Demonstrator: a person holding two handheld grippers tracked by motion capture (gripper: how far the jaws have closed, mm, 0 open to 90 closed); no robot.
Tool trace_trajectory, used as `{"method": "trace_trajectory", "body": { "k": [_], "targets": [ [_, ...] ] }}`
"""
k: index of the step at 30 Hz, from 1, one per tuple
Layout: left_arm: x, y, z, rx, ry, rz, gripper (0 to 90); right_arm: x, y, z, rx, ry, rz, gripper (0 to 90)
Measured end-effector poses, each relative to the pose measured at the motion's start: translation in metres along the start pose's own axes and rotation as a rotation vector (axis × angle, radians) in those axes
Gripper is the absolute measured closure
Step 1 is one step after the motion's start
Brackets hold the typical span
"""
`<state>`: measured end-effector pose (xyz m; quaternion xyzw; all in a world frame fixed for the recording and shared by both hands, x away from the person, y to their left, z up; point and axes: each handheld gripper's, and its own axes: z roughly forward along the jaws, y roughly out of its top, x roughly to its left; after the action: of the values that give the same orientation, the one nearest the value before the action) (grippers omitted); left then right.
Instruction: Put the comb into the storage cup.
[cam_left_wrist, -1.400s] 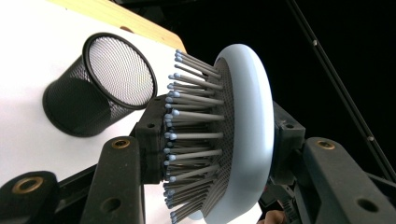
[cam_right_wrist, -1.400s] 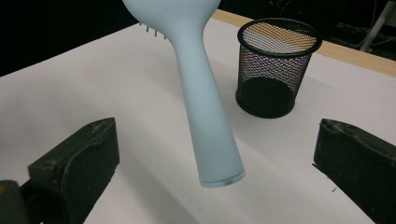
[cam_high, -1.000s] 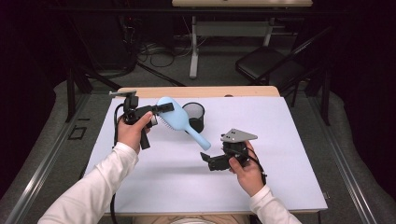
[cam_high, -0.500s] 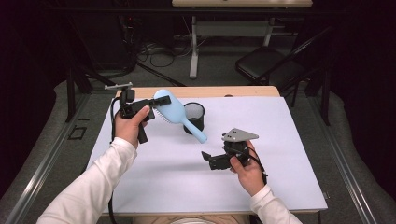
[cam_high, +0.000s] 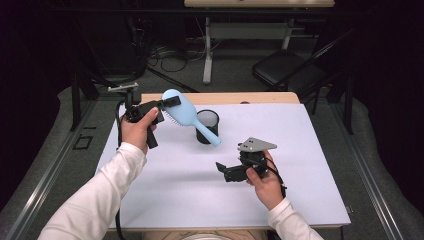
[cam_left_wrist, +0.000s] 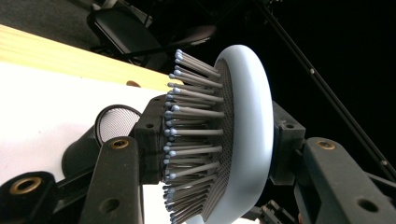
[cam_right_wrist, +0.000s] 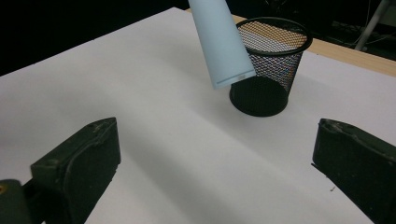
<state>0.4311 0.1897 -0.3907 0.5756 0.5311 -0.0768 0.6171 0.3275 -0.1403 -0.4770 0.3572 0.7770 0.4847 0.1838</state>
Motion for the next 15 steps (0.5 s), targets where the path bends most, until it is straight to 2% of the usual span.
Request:
{"method": "trace_trajectory", "body": {
  "k": [15],
  "targets": [
    [0.005,0.013,-0.004,-0.052,0.046,-0.002,50.9,0.000,0.000,0.000,0.004,-0.001,0.001,0.8]
  ]
}}
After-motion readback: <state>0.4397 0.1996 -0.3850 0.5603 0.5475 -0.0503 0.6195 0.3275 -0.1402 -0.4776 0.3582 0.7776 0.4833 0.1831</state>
